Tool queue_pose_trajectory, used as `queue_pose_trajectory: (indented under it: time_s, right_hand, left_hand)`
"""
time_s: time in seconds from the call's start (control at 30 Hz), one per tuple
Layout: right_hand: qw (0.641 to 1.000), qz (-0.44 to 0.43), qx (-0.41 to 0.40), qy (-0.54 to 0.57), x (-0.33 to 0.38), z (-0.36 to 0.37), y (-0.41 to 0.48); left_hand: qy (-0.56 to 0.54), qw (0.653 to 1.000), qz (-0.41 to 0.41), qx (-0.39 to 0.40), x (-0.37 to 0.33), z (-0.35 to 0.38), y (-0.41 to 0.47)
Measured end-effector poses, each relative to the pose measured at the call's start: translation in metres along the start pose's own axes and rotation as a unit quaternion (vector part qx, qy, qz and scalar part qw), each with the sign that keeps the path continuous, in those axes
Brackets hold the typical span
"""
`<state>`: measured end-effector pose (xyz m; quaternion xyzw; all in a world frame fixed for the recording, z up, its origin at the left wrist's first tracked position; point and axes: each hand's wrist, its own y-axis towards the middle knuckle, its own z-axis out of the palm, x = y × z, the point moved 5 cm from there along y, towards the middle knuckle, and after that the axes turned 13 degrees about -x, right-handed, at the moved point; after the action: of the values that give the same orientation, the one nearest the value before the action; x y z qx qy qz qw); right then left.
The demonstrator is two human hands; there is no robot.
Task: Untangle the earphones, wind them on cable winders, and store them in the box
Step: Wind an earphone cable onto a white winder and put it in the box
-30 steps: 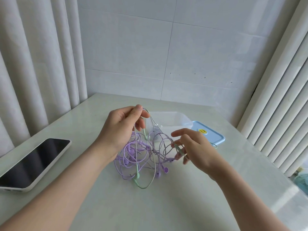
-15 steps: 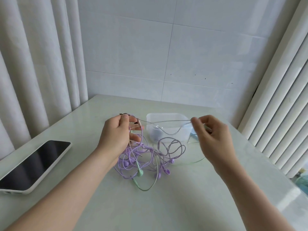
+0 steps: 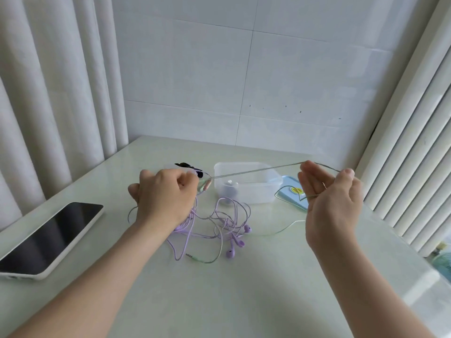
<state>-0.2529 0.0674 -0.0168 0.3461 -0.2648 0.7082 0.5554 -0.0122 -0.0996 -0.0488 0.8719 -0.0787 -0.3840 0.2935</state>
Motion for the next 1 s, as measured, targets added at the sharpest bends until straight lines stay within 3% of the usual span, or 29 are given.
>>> queue_pose_trajectory:
  time_s: [0.07, 0.23, 0.37, 0.43, 0.53, 0.67, 0.87, 1.0]
  right_hand:
    - [1.0, 0.02, -0.009, 0.02, -0.006, 0.0, -0.003]
    - [0.973, 0.197, -0.055, 0.105, -0.025, -0.004, -0.002]
    - [0.959, 0.224, -0.104, 0.135, -0.021, -0.008, 0.001]
    - [0.974, 0.178, -0.115, 0.078, -0.018, -0.012, 0.006]
    - [0.995, 0.015, -0.096, -0.032, -0.006, -0.012, 0.011]
    - [0.972, -0.177, -0.093, -0.123, 0.009, -0.011, 0.007]
    - [0.967, -0.186, -0.088, -0.15, 0.005, -0.009, 0.009]
    - [0.974, -0.168, -0.08, -0.13, 0.008, -0.01, 0.01]
  left_hand:
    - [0.015, 1.0, 0.003, 0.02, -0.002, 0.002, -0.002]
    - [0.03, 0.996, 0.021, 0.086, 0.0, 0.007, -0.003]
    - [0.046, 0.989, 0.065, 0.127, -0.003, 0.008, -0.006]
    - [0.061, 0.984, 0.1, 0.135, -0.006, 0.009, -0.01]
    - [0.039, 0.981, 0.121, 0.147, -0.006, 0.012, -0.012]
    - [-0.086, 0.98, 0.102, 0.149, -0.006, 0.011, -0.013]
    - [-0.167, 0.972, 0.061, 0.154, -0.011, 0.006, -0.014]
    - [-0.111, 0.985, 0.034, 0.126, -0.003, 0.006, -0.011]
